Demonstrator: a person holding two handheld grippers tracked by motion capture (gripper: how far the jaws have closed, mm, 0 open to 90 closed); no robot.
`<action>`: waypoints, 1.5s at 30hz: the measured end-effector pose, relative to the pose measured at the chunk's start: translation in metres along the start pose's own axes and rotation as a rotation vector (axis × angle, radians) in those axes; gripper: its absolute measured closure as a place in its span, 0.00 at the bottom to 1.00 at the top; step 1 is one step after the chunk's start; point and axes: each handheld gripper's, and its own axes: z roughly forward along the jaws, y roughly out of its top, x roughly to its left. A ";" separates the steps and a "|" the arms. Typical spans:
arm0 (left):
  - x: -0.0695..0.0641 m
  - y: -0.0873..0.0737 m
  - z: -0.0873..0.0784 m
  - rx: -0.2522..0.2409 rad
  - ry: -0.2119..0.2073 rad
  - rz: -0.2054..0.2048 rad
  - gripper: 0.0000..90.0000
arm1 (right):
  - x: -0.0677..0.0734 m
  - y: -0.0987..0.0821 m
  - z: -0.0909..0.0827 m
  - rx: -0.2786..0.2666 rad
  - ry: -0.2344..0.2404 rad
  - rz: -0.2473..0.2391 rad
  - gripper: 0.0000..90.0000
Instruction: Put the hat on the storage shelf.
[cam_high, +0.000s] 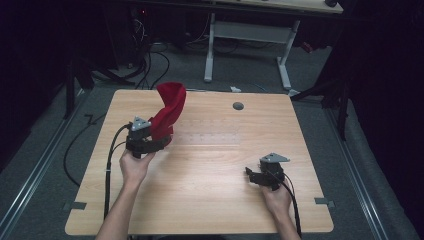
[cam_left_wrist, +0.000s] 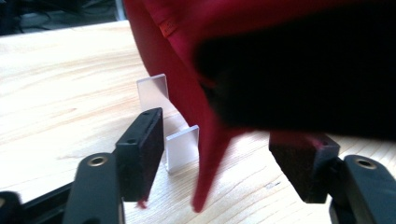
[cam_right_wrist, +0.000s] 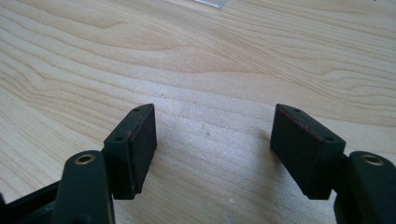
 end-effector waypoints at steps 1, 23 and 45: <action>0.000 0.000 -0.001 -0.002 0.000 0.007 0.40 | 0.000 0.000 0.000 0.000 0.000 0.000 0.35; -0.006 -0.009 -0.038 -0.042 -0.022 0.014 0.40 | 0.000 0.000 0.000 0.001 0.000 0.000 0.35; -0.017 -0.040 -0.059 -0.012 -0.067 0.006 0.40 | 0.000 0.000 0.000 0.001 0.001 -0.004 0.35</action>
